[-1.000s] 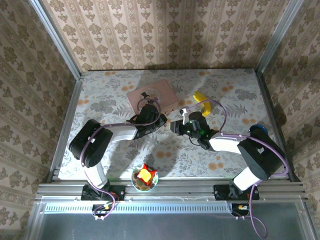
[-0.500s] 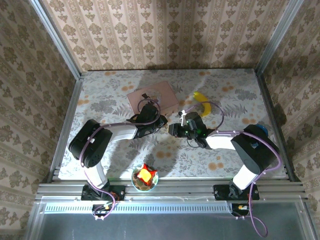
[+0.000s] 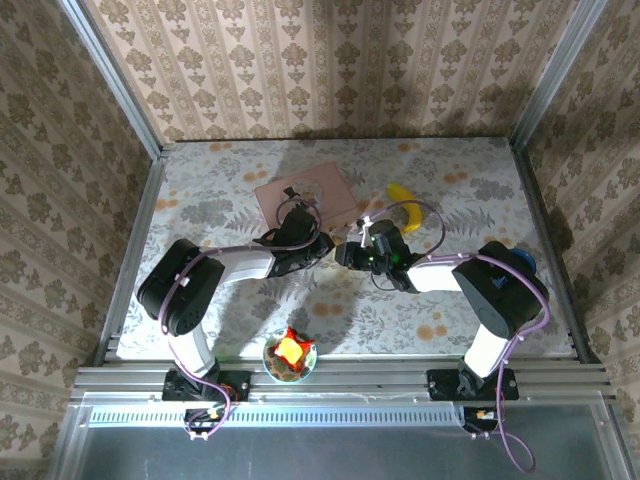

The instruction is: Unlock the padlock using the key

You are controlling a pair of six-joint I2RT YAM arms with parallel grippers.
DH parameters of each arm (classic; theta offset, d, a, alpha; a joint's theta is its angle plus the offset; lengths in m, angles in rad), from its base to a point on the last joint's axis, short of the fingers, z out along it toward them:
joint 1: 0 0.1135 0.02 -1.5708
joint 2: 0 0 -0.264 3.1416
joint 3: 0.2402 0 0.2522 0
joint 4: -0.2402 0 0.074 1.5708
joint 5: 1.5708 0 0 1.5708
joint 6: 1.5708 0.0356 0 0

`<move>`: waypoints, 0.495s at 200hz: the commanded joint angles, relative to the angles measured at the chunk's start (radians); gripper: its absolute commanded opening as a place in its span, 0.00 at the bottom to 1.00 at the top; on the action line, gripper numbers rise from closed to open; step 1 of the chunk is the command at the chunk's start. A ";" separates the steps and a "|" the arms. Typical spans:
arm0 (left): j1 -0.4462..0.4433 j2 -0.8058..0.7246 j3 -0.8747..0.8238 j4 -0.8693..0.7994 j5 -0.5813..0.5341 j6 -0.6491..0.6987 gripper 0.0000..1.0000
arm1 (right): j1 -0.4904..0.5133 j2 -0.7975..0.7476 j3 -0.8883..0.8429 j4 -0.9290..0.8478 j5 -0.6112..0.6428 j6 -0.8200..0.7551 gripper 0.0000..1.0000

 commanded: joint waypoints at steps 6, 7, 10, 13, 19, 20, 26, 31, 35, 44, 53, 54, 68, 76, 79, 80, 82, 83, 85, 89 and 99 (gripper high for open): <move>-0.021 -0.006 0.004 -0.061 -0.071 0.072 0.56 | -0.015 -0.076 -0.013 -0.070 0.043 -0.052 0.31; -0.023 -0.005 0.005 -0.060 -0.074 0.073 0.56 | -0.017 -0.077 -0.013 -0.073 0.045 -0.054 0.31; -0.026 -0.002 0.005 -0.055 -0.083 0.077 0.57 | -0.019 -0.084 -0.014 -0.083 0.049 -0.057 0.31; -0.029 0.002 0.004 -0.043 -0.090 0.080 0.57 | -0.022 -0.091 -0.016 -0.089 0.054 -0.061 0.32; -0.034 0.011 0.001 -0.011 -0.103 0.089 0.57 | -0.027 -0.104 -0.018 -0.101 0.063 -0.066 0.32; -0.034 0.012 0.000 -0.006 -0.105 0.089 0.57 | -0.029 -0.105 -0.018 -0.104 0.064 -0.067 0.32; -0.040 0.024 -0.003 0.023 -0.123 0.093 0.57 | -0.035 -0.118 -0.021 -0.115 0.072 -0.070 0.33; -0.045 0.031 -0.003 0.046 -0.135 0.095 0.57 | -0.041 -0.128 -0.022 -0.124 0.077 -0.072 0.35; -0.048 0.040 -0.003 0.065 -0.143 0.099 0.57 | -0.045 -0.134 -0.023 -0.131 0.081 -0.075 0.35; -0.053 0.058 -0.001 0.104 -0.162 0.110 0.57 | -0.059 -0.145 -0.013 -0.158 0.089 -0.083 0.36; -0.055 0.072 -0.002 0.134 -0.177 0.115 0.56 | -0.071 -0.148 0.007 -0.204 0.103 -0.093 0.35; -0.055 0.074 -0.002 0.138 -0.179 0.115 0.56 | -0.073 -0.148 0.010 -0.210 0.105 -0.094 0.35; -0.055 0.085 -0.021 0.210 -0.198 0.116 0.55 | -0.099 -0.135 0.066 -0.308 0.113 -0.115 0.26; -0.054 0.087 -0.032 0.243 -0.209 0.117 0.55 | -0.112 -0.119 0.098 -0.349 0.106 -0.128 0.20; -0.055 0.088 -0.036 0.251 -0.213 0.118 0.55 | -0.116 -0.114 0.107 -0.357 0.100 -0.132 0.19; -0.055 0.088 -0.037 0.253 -0.214 0.118 0.55 | -0.117 -0.111 0.110 -0.359 0.099 -0.133 0.18; -0.055 0.089 -0.039 0.258 -0.217 0.120 0.55 | -0.118 -0.106 0.116 -0.362 0.093 -0.135 0.18; -0.054 0.089 -0.039 0.259 -0.217 0.120 0.55 | -0.120 -0.104 0.119 -0.364 0.091 -0.135 0.17; -0.054 0.089 -0.039 0.261 -0.220 0.123 0.55 | -0.123 -0.101 0.124 -0.367 0.087 -0.138 0.17; -0.054 0.089 -0.040 0.262 -0.226 0.126 0.56 | -0.124 -0.090 0.133 -0.371 0.079 -0.141 0.16; -0.053 0.092 -0.039 0.260 -0.241 0.133 0.57 | -0.129 -0.064 0.159 -0.383 0.068 -0.147 0.16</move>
